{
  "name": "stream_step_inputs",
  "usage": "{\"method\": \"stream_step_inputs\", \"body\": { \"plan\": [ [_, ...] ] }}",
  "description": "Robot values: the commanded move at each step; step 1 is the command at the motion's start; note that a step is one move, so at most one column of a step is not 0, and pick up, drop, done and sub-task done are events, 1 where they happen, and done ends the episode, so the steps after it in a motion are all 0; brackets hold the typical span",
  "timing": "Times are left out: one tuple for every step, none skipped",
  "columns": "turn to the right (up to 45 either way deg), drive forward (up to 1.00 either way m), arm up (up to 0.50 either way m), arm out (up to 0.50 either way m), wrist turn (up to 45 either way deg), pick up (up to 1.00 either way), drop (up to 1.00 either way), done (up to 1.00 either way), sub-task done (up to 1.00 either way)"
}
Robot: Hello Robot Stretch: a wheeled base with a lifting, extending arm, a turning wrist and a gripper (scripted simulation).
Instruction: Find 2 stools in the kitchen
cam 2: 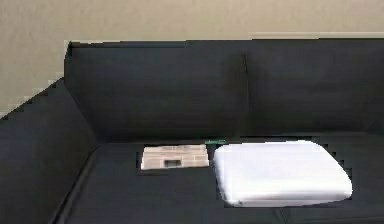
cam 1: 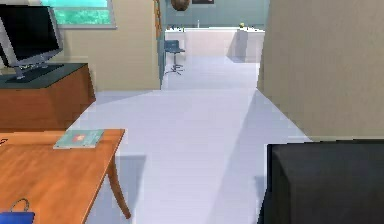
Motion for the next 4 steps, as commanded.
{"method": "stream_step_inputs", "body": {
  "plan": [
    [0.0, 0.95, 0.00, 0.00, 0.0, 0.00, 0.00, 0.00, 0.00],
    [0.0, 1.00, 0.00, 0.00, 0.0, 0.00, 0.00, 0.00, 0.00],
    [0.0, 1.00, 0.00, 0.00, 0.0, 0.00, 0.00, 0.00, 0.00],
    [0.0, 1.00, 0.00, 0.00, 0.0, 0.00, 0.00, 0.00, 0.00]
  ]
}}
